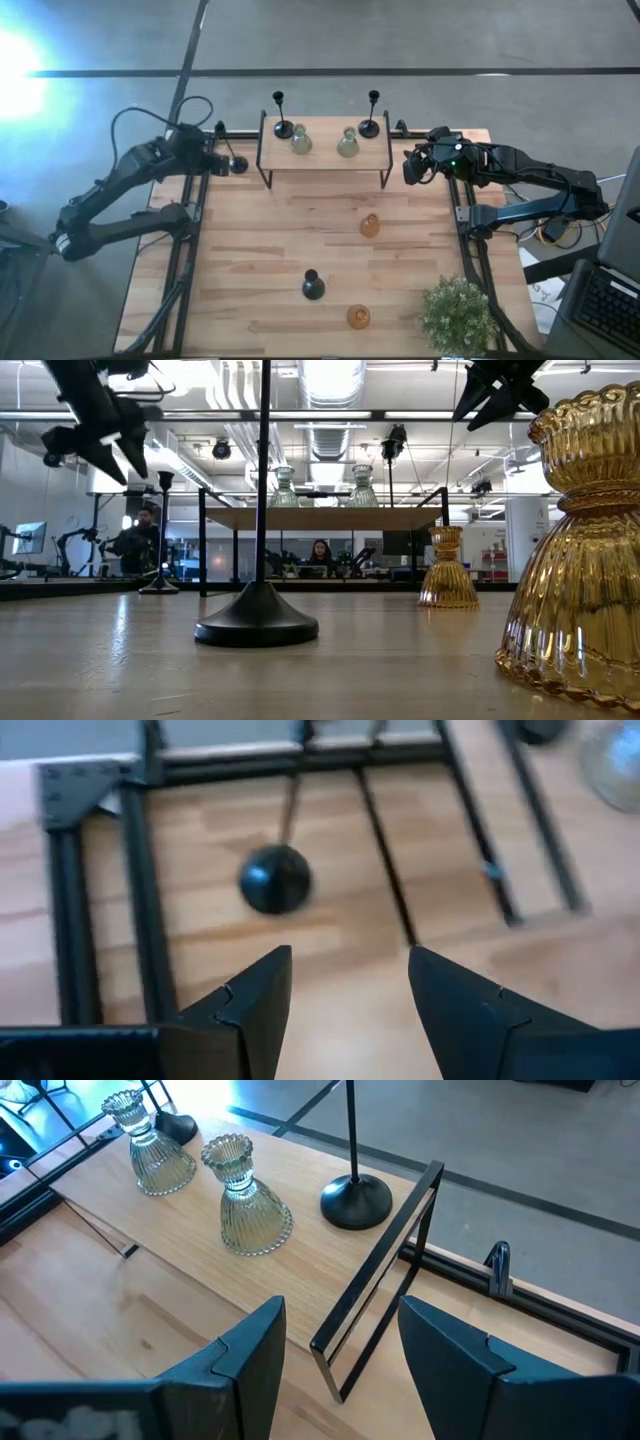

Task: Pick & Place candle stick holders
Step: Put the black candle holder on the shelf

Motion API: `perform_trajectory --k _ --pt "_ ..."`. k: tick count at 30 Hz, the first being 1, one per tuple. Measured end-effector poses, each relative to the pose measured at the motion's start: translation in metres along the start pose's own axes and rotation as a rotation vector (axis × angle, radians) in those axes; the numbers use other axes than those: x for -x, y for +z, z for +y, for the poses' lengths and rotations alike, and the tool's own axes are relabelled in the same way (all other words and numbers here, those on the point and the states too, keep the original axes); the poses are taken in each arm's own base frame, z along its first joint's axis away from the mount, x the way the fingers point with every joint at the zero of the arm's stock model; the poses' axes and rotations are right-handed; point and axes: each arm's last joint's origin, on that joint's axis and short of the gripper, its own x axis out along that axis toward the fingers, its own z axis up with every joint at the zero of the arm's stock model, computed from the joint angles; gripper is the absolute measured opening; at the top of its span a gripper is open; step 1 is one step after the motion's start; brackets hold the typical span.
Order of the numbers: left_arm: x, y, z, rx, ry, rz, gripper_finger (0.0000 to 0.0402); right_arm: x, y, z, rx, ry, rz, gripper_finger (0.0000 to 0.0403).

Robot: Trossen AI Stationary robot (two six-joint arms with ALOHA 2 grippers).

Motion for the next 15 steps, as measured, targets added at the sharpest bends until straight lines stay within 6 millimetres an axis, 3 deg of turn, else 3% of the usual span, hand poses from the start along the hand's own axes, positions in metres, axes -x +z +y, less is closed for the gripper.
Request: perform_trajectory --k 6,15 --pt "-0.028 -0.001 -0.002 0.044 0.023 -0.179 0.0206 0.0 0.0 0.0 -0.004 -0.003 -0.002 0.0189" --pt "-0.072 -0.017 0.0 0.037 0.082 -0.187 0.0206 0.0 0.0 -0.001 -0.005 -0.022 -0.016 0.0189"
